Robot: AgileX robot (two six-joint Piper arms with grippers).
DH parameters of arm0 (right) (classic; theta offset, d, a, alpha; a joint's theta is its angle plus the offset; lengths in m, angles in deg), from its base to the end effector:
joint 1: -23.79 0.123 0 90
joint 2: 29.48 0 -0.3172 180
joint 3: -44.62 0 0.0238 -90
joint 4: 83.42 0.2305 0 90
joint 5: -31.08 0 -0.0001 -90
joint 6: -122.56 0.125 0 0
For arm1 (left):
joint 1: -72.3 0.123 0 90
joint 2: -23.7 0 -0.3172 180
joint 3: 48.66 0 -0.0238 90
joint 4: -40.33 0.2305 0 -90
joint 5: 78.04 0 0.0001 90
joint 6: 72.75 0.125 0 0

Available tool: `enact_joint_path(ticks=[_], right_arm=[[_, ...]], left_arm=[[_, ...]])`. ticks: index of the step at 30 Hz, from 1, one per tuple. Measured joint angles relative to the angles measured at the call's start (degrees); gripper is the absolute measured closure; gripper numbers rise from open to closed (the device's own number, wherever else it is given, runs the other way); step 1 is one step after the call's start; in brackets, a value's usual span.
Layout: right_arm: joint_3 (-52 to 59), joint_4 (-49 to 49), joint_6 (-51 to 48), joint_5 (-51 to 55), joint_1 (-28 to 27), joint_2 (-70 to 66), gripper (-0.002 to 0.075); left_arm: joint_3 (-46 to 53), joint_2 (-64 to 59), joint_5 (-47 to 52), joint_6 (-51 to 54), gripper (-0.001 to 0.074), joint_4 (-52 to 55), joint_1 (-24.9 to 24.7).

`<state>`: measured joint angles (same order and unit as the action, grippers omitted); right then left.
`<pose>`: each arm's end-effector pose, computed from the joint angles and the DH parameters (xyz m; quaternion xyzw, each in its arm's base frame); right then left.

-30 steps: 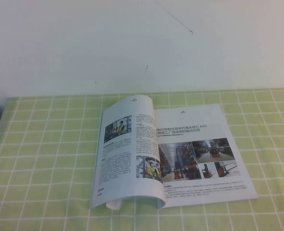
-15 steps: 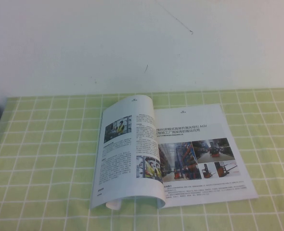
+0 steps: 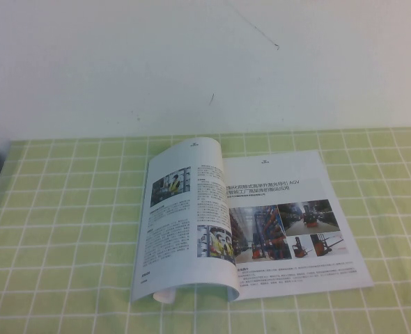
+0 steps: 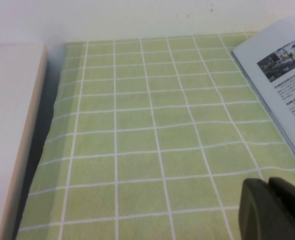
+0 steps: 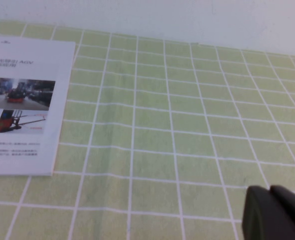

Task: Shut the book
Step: 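Close the open booklet and leave it lying on the table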

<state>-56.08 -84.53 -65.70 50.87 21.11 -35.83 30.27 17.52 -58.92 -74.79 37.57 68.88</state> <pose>0.0332 -0.0024 0.1659 -0.0440 0.7944 -0.0658 0.6021 0.0332 -0.0040 0.1697 -0.0036 0.7891 -0.0494 0.6122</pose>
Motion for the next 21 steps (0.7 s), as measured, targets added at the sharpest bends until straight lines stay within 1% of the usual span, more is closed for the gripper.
enact_joint_path(ticks=[11,14,17,21], right_arm=[[0.00,-0.03,-0.42,-0.10,0.00,0.00,0.0730],[0.10,-0.03,-0.42,-1.66,0.00,0.00,0.0730],[0.36,-0.03,-0.42,-8.38,0.00,0.00,0.0730],[0.36,-0.03,-0.42,-23.54,0.00,0.00,0.0730]], left_arm=[[0.00,0.00,0.00,0.00,0.0738,0.00,0.00],[0.00,0.00,-1.25,0.00,0.0738,0.00,0.00],[0.39,0.00,-6.39,0.00,0.0738,0.00,0.00],[0.39,0.00,-18.45,0.00,0.0738,0.00,0.00]])
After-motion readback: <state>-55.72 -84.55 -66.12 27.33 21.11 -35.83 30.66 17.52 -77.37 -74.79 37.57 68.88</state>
